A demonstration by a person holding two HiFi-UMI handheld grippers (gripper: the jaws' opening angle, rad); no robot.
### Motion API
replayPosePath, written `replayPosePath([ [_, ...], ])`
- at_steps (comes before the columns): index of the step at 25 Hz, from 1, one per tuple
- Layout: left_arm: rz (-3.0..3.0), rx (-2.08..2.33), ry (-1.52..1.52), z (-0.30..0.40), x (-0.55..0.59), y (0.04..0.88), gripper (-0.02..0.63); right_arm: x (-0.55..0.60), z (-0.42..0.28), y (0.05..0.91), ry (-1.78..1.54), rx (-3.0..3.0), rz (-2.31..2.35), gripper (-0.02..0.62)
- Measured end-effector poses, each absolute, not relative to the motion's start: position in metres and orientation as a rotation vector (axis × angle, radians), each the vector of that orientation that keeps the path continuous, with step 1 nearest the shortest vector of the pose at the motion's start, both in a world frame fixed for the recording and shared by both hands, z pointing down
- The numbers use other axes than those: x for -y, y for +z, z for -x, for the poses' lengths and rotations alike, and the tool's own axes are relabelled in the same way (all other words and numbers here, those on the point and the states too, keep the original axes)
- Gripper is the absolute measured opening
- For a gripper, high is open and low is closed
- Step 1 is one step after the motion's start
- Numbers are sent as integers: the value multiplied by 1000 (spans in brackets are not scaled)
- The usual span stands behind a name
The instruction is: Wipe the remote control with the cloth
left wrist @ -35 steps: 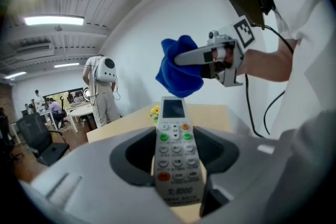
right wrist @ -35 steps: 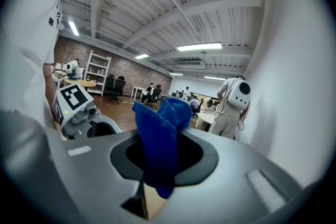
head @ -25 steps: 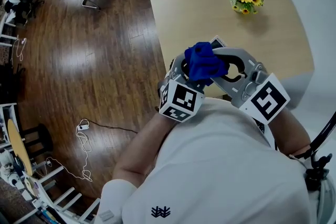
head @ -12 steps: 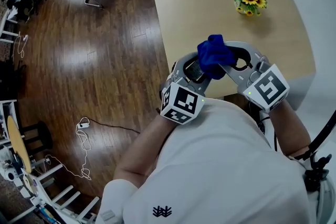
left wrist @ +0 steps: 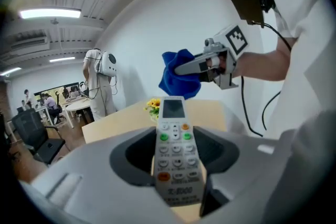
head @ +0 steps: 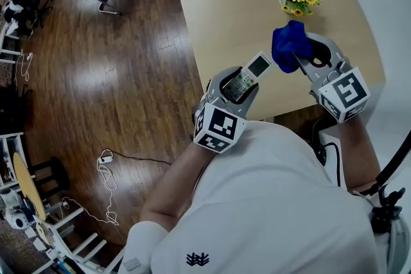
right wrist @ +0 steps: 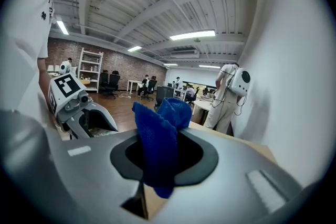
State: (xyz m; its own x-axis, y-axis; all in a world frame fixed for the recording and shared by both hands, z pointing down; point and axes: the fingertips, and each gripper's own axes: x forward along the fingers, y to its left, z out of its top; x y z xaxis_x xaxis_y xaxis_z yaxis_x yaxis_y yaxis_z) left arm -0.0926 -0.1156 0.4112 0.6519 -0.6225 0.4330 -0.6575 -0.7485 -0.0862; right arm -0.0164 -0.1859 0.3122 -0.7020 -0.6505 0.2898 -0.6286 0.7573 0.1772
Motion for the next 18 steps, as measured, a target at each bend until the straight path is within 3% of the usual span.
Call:
replayPosePath([
  [8, -2760, 931, 862, 72, 131, 456, 236, 177, -47, 363, 91, 2507, -1108, 77],
  [18, -2587, 669, 1198, 32, 155, 593, 236, 135, -104, 428, 344, 2414, -1142, 77],
])
